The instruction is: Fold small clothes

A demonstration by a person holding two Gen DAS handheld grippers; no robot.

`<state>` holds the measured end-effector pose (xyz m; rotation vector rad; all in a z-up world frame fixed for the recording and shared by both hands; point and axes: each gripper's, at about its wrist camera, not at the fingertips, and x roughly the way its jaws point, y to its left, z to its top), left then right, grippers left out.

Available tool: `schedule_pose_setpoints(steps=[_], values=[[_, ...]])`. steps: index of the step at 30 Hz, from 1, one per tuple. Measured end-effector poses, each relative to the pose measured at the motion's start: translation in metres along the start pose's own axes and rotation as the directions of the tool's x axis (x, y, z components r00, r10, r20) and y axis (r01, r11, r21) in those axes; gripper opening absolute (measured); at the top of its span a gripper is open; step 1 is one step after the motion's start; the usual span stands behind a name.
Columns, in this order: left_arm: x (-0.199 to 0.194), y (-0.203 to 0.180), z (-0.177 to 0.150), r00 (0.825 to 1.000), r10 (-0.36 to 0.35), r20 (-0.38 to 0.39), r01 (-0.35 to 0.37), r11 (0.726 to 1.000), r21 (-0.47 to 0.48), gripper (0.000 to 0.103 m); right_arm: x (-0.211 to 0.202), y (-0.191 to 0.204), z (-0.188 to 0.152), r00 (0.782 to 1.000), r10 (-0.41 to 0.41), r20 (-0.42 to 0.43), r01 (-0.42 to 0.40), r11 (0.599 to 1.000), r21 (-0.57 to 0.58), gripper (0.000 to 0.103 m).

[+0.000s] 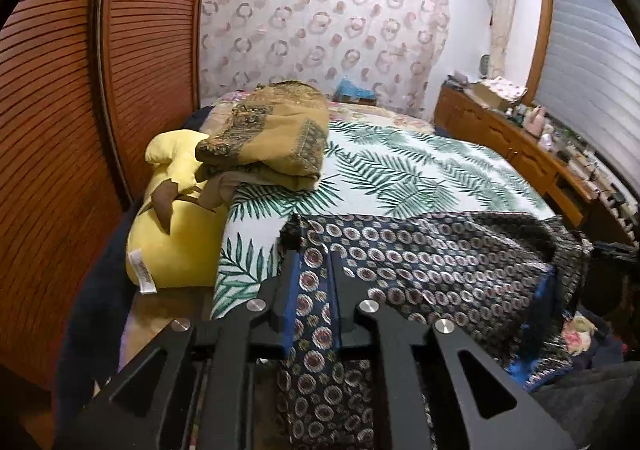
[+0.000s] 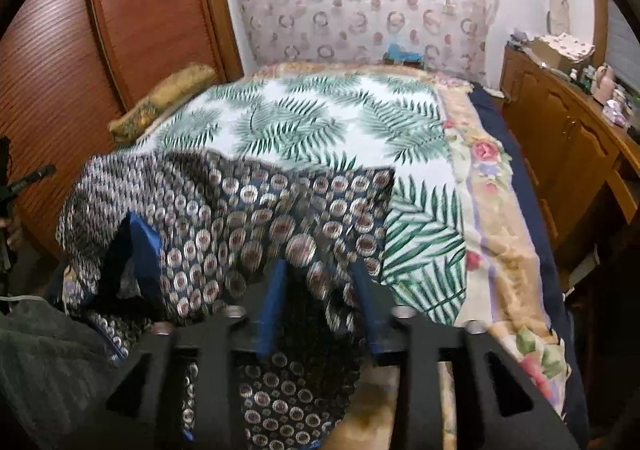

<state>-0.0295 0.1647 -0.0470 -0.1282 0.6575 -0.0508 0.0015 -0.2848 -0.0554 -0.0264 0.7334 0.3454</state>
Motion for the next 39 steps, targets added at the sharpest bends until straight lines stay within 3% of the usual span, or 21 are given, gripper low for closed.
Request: schedule_pose_setpoints(steps=[2, 7, 10, 17, 22, 24, 26, 29, 39], values=[[0.010, -0.002, 0.003, 1.000, -0.013, -0.011, 0.013, 1.000, 0.004, 0.024, -0.005, -0.004, 0.001, 0.999, -0.002, 0.041, 0.001, 1.000, 0.023, 0.049], [0.047, -0.002, 0.010, 0.998, 0.014, -0.063, -0.013, 1.000, 0.016, 0.026, 0.005, -0.013, 0.009, 0.997, -0.046, 0.067, 0.042, 0.998, 0.055, 0.051], [0.078, 0.005, 0.011, 0.991, 0.036, -0.127, -0.036, 0.999, 0.006, 0.041, 0.025, -0.018, 0.015, 0.998, -0.034, 0.061, 0.029, 0.996, 0.079, 0.051], [0.120, 0.012, 0.003, 0.973, 0.024, -0.230, -0.026, 1.000, -0.006, 0.042, 0.074, -0.027, 0.032, 0.999, -0.044, 0.027, 0.041, 0.993, 0.108, 0.051], [0.122, 0.008, 0.002, 0.977, 0.035, -0.210, -0.032, 0.999, 0.018, 0.047, 0.096, -0.028, 0.040, 0.998, -0.060, -0.011, 0.061, 0.993, 0.101, 0.051], [0.123, 0.006, 0.001, 0.979, 0.010, -0.203, -0.006, 1.000, 0.020, 0.058, 0.102, -0.031, 0.043, 0.997, -0.068, -0.027, 0.070, 0.992, 0.107, 0.051], [0.125, 0.000, -0.001, 0.980, -0.013, -0.199, 0.022, 0.999, 0.041, 0.078, 0.108, -0.031, 0.046, 0.996, -0.072, -0.044, 0.077, 0.991, 0.114, 0.051], [0.130, -0.013, -0.003, 0.978, 0.042, -0.202, -0.020, 0.994, 0.110, 0.082, 0.114, -0.032, 0.050, 0.997, -0.059, -0.052, 0.065, 0.991, 0.116, 0.051], [0.134, -0.013, 0.002, 0.978, 0.051, -0.201, -0.032, 0.995, 0.096, 0.083, 0.127, -0.037, 0.057, 0.995, -0.077, -0.060, 0.083, 0.991, 0.103, 0.051]])
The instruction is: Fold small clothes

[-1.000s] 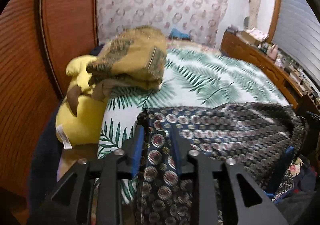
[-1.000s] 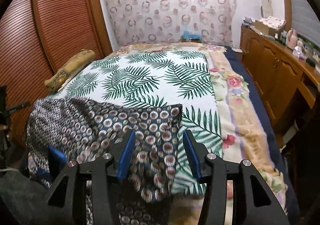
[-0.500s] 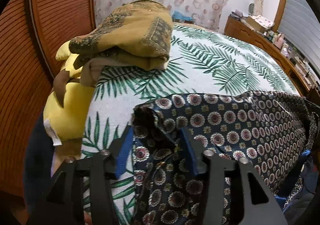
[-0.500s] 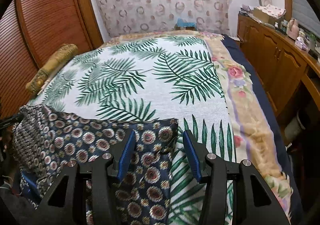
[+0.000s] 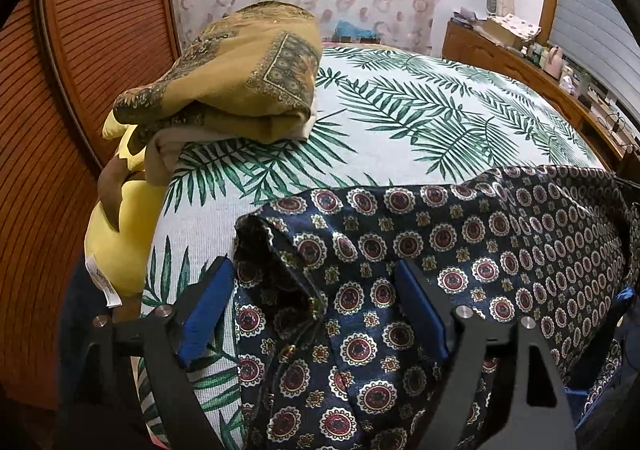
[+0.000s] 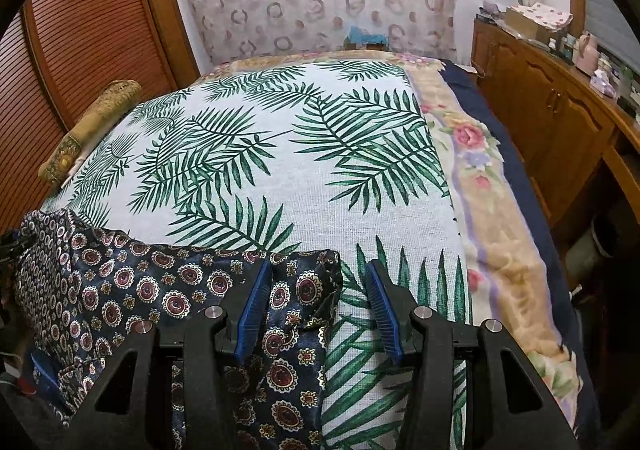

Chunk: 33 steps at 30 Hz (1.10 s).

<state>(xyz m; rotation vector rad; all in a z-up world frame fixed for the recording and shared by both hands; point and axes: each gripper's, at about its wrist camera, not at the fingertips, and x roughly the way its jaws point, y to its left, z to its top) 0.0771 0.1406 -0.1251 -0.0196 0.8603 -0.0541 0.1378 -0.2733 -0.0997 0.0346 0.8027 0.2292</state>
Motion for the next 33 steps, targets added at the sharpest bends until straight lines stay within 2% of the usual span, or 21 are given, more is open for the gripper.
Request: schedule_pose_setpoints(steps=[6, 9, 14, 17, 18, 19, 20, 21, 23, 24, 26, 29, 31, 33], values=[[-0.001, 0.007, 0.004, 1.000, -0.019, -0.009, 0.019, 0.999, -0.040, 0.083, -0.002, 0.015, -0.007, 1.000, -0.030, 0.005, 0.030, 0.997, -0.078, 0.051], [-0.008, 0.016, 0.008, 0.999, -0.036, 0.025, 0.038, 0.996, -0.077, 0.082, -0.002, 0.019, -0.010, 0.999, -0.045, 0.014, 0.046, 0.994, -0.099, 0.051], [-0.017, 0.028, 0.014, 0.997, -0.044, 0.065, 0.051, 0.992, -0.115, 0.072, -0.004, 0.015, -0.013, 1.000, -0.020, 0.024, 0.022, 0.996, -0.085, 0.051], [-0.012, 0.030, 0.016, 0.997, -0.064, 0.044, 0.068, 0.991, -0.119, 0.068, -0.004, 0.014, -0.015, 1.000, -0.019, 0.025, 0.021, 0.996, -0.087, 0.051], [-0.008, 0.029, 0.016, 0.997, -0.066, 0.034, 0.070, 0.991, -0.113, 0.066, -0.005, 0.014, -0.014, 0.999, -0.021, 0.024, 0.023, 0.996, -0.088, 0.042], [-0.005, 0.027, 0.015, 0.997, -0.069, 0.024, 0.071, 0.992, -0.106, 0.060, -0.005, 0.014, -0.014, 1.000, -0.018, 0.024, 0.020, 0.996, -0.089, 0.030], [-0.002, 0.026, 0.014, 0.997, -0.077, 0.016, 0.078, 0.992, -0.099, 0.052, -0.005, 0.014, -0.014, 1.000, -0.004, 0.019, 0.005, 0.996, -0.088, 0.025], [0.001, 0.024, 0.013, 0.995, -0.096, 0.006, 0.096, 0.991, -0.094, 0.046, -0.006, 0.013, -0.013, 1.000, 0.010, 0.010, -0.010, 0.996, -0.086, 0.013], [0.001, 0.020, 0.013, 0.994, -0.108, 0.011, 0.108, 0.991, -0.084, 0.016, -0.008, 0.012, -0.013, 0.999, 0.050, -0.010, -0.050, 0.996, -0.080, 0.008], [0.001, 0.017, 0.013, 0.991, -0.136, 0.007, 0.136, 0.987, -0.083, 0.009, -0.010, 0.013, -0.014, 0.998, 0.062, -0.012, -0.062, 0.995, -0.082, 0.007], [-0.005, 0.010, 0.012, 0.991, -0.134, 0.021, 0.135, 0.989, -0.059, 0.005, -0.016, 0.013, -0.016, 0.996, 0.085, 0.000, -0.085, 0.993, -0.084, 0.005], [-0.027, 0.001, 0.015, 0.986, -0.151, 0.075, 0.153, 0.988, -0.032, 0.004, -0.038, 0.017, -0.018, 0.992, 0.107, 0.063, -0.101, 0.991, -0.093, 0.004], [-0.052, -0.002, 0.021, 0.977, -0.164, 0.137, 0.169, 0.985, -0.022, 0.004, -0.057, 0.020, -0.017, 0.987, 0.107, 0.118, -0.096, 0.991, -0.095, 0.004], [-0.082, -0.003, 0.028, 0.960, -0.184, 0.209, 0.192, 0.981, -0.019, 0.004, -0.084, 0.023, -0.014, 0.976, 0.113, 0.187, -0.095, 0.990, -0.102, 0.004]])
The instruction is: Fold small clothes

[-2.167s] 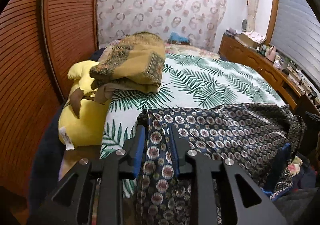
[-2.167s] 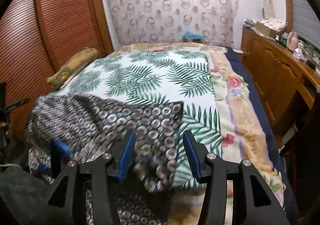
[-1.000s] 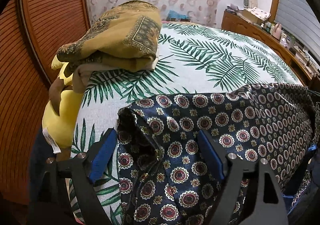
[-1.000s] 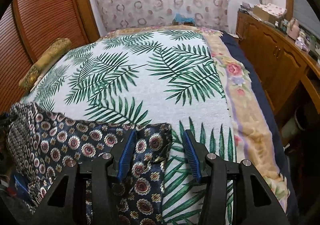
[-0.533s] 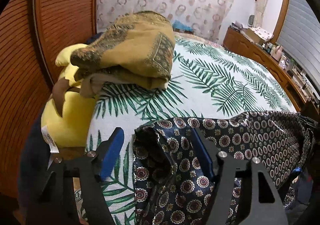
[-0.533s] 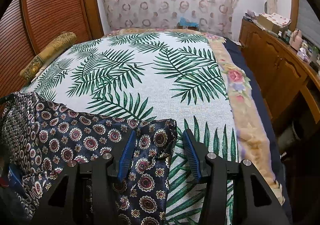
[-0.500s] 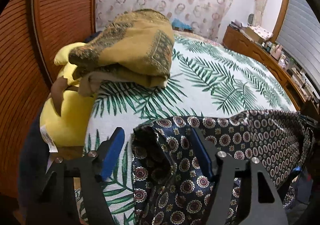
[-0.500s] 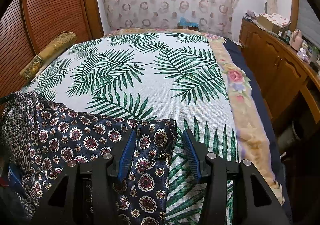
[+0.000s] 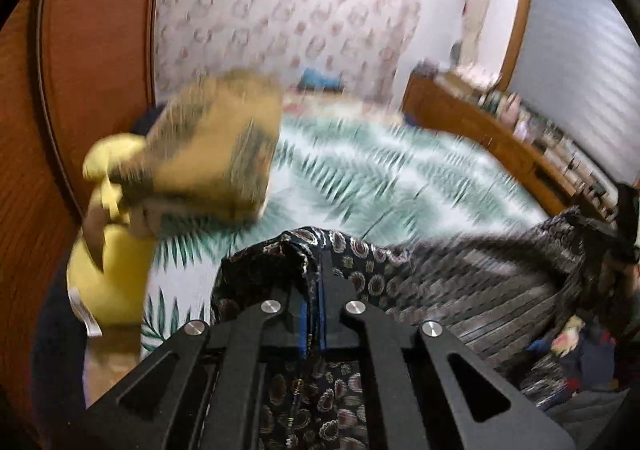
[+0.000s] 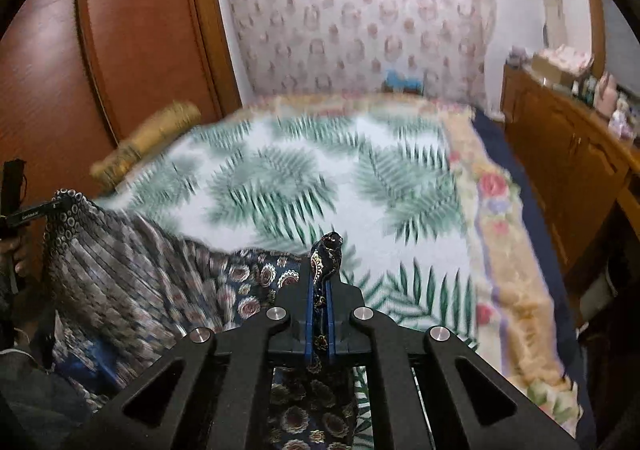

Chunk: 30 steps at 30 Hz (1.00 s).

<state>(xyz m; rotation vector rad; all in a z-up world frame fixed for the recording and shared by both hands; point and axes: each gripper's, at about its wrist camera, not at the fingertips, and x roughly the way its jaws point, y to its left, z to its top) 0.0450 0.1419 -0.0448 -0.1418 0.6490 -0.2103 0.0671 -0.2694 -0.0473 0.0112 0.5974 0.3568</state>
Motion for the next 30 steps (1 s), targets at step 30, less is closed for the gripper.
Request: schedule_pose_setpoints(steps=[30], values=[[0.144, 0.036, 0.235, 0.994, 0.107, 0.030, -0.107, 0.994, 0.020, 0.014, 0.132, -0.021, 0.232, 0.946, -0.319, -0.065, 0.316, 0.948, -0.049, 0.026]])
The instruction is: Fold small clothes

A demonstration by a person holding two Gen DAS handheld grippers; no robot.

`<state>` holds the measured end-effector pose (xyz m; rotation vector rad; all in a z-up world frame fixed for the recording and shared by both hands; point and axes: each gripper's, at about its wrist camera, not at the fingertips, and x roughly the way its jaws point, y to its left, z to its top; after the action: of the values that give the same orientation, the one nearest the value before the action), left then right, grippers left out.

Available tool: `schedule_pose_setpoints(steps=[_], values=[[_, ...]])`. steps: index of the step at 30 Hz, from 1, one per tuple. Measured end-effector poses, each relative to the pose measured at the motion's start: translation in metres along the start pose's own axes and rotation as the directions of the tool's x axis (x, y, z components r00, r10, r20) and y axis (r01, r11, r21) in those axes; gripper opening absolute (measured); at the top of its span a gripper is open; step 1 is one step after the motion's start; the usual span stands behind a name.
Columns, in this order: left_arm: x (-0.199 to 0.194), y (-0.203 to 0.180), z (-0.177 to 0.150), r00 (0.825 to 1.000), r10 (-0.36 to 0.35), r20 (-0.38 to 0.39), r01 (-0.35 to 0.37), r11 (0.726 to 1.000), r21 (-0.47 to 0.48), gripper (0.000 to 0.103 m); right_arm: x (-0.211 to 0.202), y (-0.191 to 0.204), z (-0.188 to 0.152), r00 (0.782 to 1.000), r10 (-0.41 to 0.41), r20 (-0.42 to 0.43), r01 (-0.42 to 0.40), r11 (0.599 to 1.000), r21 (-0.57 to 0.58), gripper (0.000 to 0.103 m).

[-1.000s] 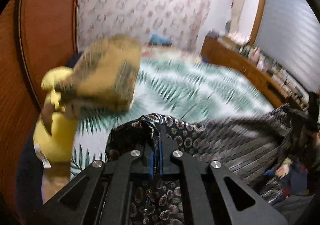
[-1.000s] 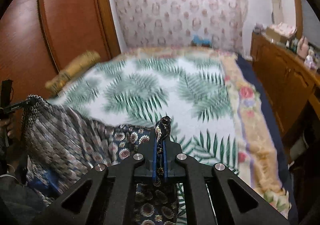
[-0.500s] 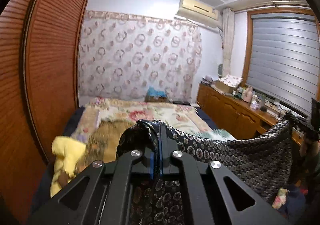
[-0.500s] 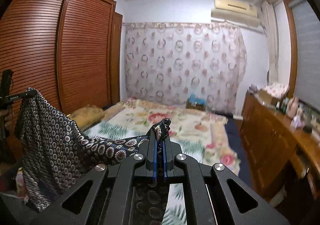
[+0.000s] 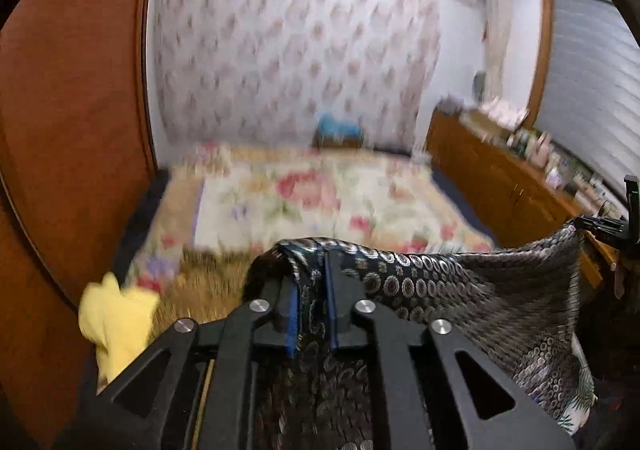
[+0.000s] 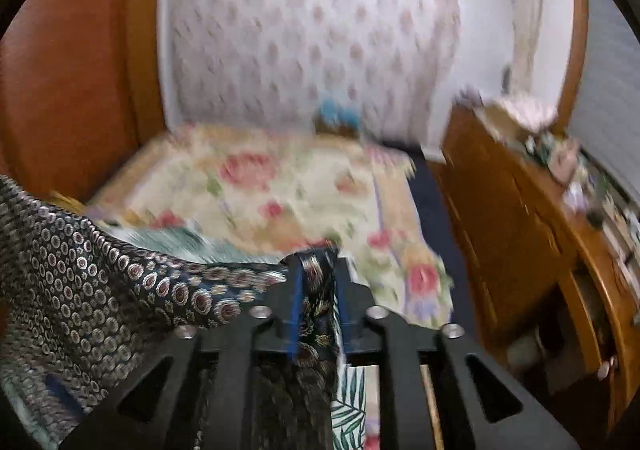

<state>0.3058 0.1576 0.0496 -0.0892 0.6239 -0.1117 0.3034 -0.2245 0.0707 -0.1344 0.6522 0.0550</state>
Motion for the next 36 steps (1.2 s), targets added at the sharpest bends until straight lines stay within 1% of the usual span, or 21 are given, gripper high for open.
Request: schedule_pose_setpoints(steps=[1, 2, 3, 4, 5, 6, 7, 9, 10, 11, 14, 16, 19, 22, 23, 26, 30, 33, 36], values=[[0.007, 0.001, -0.008, 1.000, 0.016, -0.013, -0.016, 1.000, 0.011, 0.022, 0.014, 0.002, -0.006, 1.000, -0.016, -0.023, 0.016, 1.000, 0.008, 0.030], [0.012, 0.004, -0.016, 0.999, 0.032, -0.018, -0.032, 0.999, 0.017, 0.027, 0.025, 0.004, -0.013, 0.999, -0.020, -0.038, 0.021, 1.000, 0.019, 0.032], [0.015, 0.006, -0.021, 0.999, 0.033, -0.027, -0.032, 0.999, 0.014, 0.029, 0.033, 0.005, -0.021, 0.999, -0.015, -0.052, 0.017, 0.999, 0.030, 0.039], [0.018, 0.009, -0.029, 0.999, 0.021, -0.050, -0.020, 1.000, 0.009, 0.035, 0.038, 0.007, -0.025, 0.998, -0.008, -0.062, 0.011, 0.999, 0.039, 0.047], [0.019, 0.009, -0.033, 0.998, 0.013, -0.064, -0.012, 1.000, 0.006, 0.045, 0.044, 0.009, -0.030, 0.997, -0.004, -0.072, 0.007, 0.999, 0.042, 0.050], [0.019, 0.008, -0.042, 0.997, 0.007, -0.078, -0.006, 1.000, 0.012, 0.048, 0.047, 0.011, -0.037, 0.997, -0.007, -0.082, 0.010, 0.999, 0.036, 0.051], [0.017, 0.006, -0.048, 0.996, 0.007, -0.087, -0.005, 1.000, 0.024, 0.048, 0.052, 0.009, -0.039, 0.996, -0.009, -0.088, 0.012, 0.999, 0.031, 0.051], [0.010, 0.000, -0.064, 0.994, 0.008, -0.106, -0.003, 0.999, 0.053, 0.056, 0.054, 0.002, -0.045, 0.995, 0.018, -0.101, -0.015, 0.999, 0.030, 0.051], [0.004, -0.005, -0.073, 0.994, 0.006, -0.109, 0.001, 0.998, 0.066, 0.064, 0.054, -0.004, -0.048, 0.994, 0.035, -0.105, -0.032, 0.999, 0.031, 0.051], [0.000, -0.007, -0.079, 0.994, 0.004, -0.113, 0.005, 0.997, 0.076, 0.067, 0.051, -0.008, -0.048, 0.993, 0.046, -0.111, -0.043, 0.999, 0.027, 0.051], [-0.008, -0.016, -0.100, 0.992, -0.025, -0.127, 0.038, 0.995, 0.097, 0.067, 0.039, -0.021, -0.053, 0.990, 0.070, -0.123, -0.069, 0.998, 0.011, 0.051], [-0.016, -0.024, -0.115, 0.990, -0.049, -0.131, 0.063, 0.993, 0.101, 0.067, 0.024, -0.032, -0.068, 0.987, 0.096, -0.126, -0.095, 0.995, 0.018, 0.051], [-0.025, -0.037, -0.135, 0.990, -0.059, -0.131, 0.074, 0.991, 0.114, 0.067, -0.001, -0.046, -0.091, 0.985, 0.111, -0.130, -0.109, 0.994, 0.021, 0.051], [-0.029, -0.048, -0.154, 0.986, -0.077, -0.146, 0.094, 0.989, 0.114, 0.067, -0.011, -0.063, -0.104, 0.983, 0.124, -0.136, -0.116, 0.991, 0.068, 0.051], [-0.030, -0.052, -0.160, 0.986, -0.076, -0.151, 0.094, 0.989, 0.117, 0.067, -0.014, -0.068, -0.114, 0.983, 0.124, -0.138, -0.114, 0.990, 0.082, 0.051], [-0.031, -0.068, -0.175, 0.986, -0.074, -0.151, 0.096, 0.985, 0.145, 0.067, -0.025, -0.080, -0.126, 0.981, 0.128, -0.143, -0.110, 0.986, 0.127, 0.051], [-0.024, -0.085, -0.190, 0.981, -0.078, -0.178, 0.110, 0.978, 0.176, 0.067, -0.021, -0.088, -0.132, 0.980, 0.138, -0.147, -0.113, 0.980, 0.166, 0.051], [-0.014, -0.095, -0.198, 0.974, -0.079, -0.212, 0.118, 0.976, 0.181, 0.067, -0.018, -0.092, -0.129, 0.977, 0.163, -0.140, -0.135, 0.973, 0.190, 0.051], [-0.004, -0.102, -0.206, 0.968, -0.070, -0.242, 0.119, 0.974, 0.194, 0.067, -0.014, -0.092, -0.126, 0.974, 0.173, -0.148, -0.145, 0.972, 0.186, 0.051]])
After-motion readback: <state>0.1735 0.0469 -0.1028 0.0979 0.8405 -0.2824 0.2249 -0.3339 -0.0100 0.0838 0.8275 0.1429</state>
